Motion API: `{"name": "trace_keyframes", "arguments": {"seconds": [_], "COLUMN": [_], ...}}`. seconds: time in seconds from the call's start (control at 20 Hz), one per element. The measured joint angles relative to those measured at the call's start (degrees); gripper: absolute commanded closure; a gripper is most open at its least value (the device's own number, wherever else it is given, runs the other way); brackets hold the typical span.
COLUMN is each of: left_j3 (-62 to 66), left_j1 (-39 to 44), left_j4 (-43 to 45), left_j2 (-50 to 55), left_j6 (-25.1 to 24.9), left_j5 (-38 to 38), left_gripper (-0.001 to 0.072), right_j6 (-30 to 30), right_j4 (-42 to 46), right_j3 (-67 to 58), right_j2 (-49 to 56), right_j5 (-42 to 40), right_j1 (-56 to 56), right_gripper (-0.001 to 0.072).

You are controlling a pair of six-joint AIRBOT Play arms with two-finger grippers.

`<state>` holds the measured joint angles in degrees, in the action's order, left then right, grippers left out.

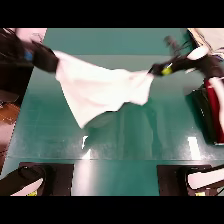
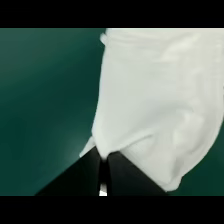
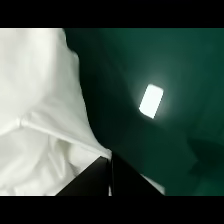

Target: Fold the shirts.

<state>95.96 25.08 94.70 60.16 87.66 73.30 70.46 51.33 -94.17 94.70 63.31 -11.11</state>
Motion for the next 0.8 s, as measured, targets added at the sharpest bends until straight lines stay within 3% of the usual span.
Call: {"name": "trace_keyframes", "arguments": {"seconds": [0.4, 0.8], "left_j3": [22.69, 25.16], "left_j1": [0.07, 0.04], "left_j4": [-3.06, -15.82], "left_j2": [-3.21, -10.71], "left_j6": [0.83, 0.92], "left_j5": [-7.26, -15.1], "left_gripper": [0.0681, 0.0681], "right_j6": [0.55, 0.13], "right_j4": [-0.35, -0.35], "right_j3": [-20.41, -16.76], "right_j2": [-21.33, -42.49], "right_j5": [-2.1, -11.98], "right_j1": [12.76, 23.32], "right_gripper": [0.0699, 0.0701]}}
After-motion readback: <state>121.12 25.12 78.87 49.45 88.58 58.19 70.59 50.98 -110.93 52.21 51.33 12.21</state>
